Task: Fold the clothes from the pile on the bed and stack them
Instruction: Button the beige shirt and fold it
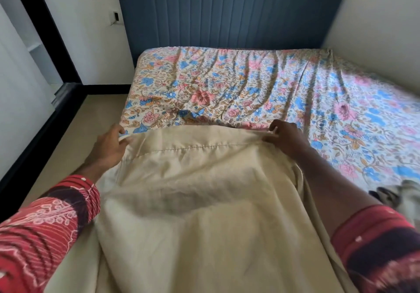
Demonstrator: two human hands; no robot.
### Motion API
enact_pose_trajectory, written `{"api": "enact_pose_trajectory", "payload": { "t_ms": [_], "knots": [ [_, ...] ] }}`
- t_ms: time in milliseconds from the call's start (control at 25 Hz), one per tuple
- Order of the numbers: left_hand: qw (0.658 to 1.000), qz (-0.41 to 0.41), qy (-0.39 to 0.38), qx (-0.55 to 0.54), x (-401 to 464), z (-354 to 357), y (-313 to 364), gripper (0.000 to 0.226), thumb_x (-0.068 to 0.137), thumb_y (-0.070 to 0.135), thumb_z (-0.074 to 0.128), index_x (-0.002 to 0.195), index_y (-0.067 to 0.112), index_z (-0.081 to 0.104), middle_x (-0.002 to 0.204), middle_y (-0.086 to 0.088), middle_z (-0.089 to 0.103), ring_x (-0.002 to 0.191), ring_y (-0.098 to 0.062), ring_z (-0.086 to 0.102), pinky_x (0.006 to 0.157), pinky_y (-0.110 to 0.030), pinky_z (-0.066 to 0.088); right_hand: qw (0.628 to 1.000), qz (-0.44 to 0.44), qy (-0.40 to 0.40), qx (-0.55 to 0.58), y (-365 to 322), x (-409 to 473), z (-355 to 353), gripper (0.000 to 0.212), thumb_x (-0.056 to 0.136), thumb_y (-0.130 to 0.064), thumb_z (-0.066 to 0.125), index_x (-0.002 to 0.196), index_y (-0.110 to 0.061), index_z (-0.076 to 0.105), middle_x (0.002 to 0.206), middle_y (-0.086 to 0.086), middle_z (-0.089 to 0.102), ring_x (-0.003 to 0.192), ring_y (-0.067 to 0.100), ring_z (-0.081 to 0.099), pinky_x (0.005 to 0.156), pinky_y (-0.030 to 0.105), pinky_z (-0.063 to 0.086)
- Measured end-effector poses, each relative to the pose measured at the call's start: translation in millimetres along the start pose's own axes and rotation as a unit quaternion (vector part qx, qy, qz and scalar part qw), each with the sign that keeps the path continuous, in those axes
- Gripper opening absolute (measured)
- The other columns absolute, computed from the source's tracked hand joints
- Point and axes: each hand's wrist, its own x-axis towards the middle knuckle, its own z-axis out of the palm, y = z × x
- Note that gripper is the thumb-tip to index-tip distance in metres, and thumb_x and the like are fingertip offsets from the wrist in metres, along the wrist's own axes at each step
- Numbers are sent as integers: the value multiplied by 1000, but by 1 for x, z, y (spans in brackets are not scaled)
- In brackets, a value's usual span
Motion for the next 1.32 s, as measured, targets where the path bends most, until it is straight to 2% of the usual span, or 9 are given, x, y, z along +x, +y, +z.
{"api": "enact_pose_trajectory", "payload": {
  "t_ms": [120, 320, 440, 640, 800, 960, 1040, 1200, 1320],
  "knots": [
    [993, 38, 33, 105, -44, 13, 4, 41, 91, 31, 74, 124, 17, 55, 126, -13, 63, 119, -39, 56, 95, -54, 42, 996, -12, 77, -50, -12, -43, 14, 37, 87, -28, 78, 120, -28, 62, 131, 6, 63, 121, 31, 60, 105, 54, 41],
    [996, 77, 25, 43, -156, 14, 27, 31, 83, 25, 81, 103, 11, 62, 99, -15, 66, 97, -38, 63, 81, -45, 50, 985, 13, 152, 81, -31, -180, 27, 22, 83, -11, 76, 102, -19, 71, 124, 7, 66, 121, 34, 59, 102, 44, 38],
    [997, 75, 7, 29, -230, 11, 35, 34, 82, 22, 82, 106, 9, 62, 102, -15, 65, 99, -38, 62, 82, -44, 49, 989, 40, 125, 61, -24, -268, 44, 16, 82, -17, 75, 97, -22, 72, 114, 5, 70, 110, 36, 64, 90, 45, 47],
    [996, 60, 31, 54, -328, -13, 29, 35, 80, 21, 82, 106, 12, 62, 102, -11, 61, 102, -37, 59, 81, -45, 49, 995, 45, 71, 55, 3, -370, 41, 22, 83, -24, 76, 104, -26, 70, 120, -2, 67, 117, 29, 59, 99, 47, 42],
    [991, -54, -68, 99, -378, -31, 11, 47, 84, 54, 74, 90, 11, 57, 90, -5, 61, 96, -35, 61, 78, -39, 47, 987, 127, 93, 33, 29, -441, 22, 44, 88, -41, 73, 124, -21, 59, 128, 10, 61, 121, 38, 53, 97, 51, 44],
    [953, -133, -230, 143, -401, -43, -2, 107, 67, 88, 63, 141, 12, 48, 133, -10, 61, 121, -33, 58, 98, -41, 49, 983, 176, 36, -42, 39, -484, -1, 52, 93, -52, 63, 128, -13, 60, 116, 17, 66, 107, 40, 61, 88, 48, 51],
    [945, -146, -271, 106, -410, -53, -4, 122, 59, 90, 68, 152, 15, 42, 148, -8, 53, 131, -30, 53, 105, -39, 46, 985, 154, 63, -49, 40, -495, -12, 42, 96, -45, 64, 121, -12, 69, 114, 19, 64, 100, 39, 60, 84, 46, 50],
    [935, -183, -303, -32, -421, -67, -15, 76, 76, 57, 82, 130, 8, 62, 121, -9, 69, 109, -26, 67, 91, -33, 53, 982, 169, 74, 27, 43, -516, -17, 36, 101, -44, 57, 120, -15, 66, 103, 18, 67, 83, 34, 58, 70, 40, 48],
    [923, -239, -281, -113, -416, -71, -20, 64, 84, 63, 70, 115, 7, 64, 102, -11, 74, 93, -29, 72, 87, -41, 59, 981, 195, 3, 13, 51, -521, -16, 54, 94, -66, 55, 111, -17, 66, 88, 9, 68, 77, 32, 63, 69, 41, 56]
  ]
}}
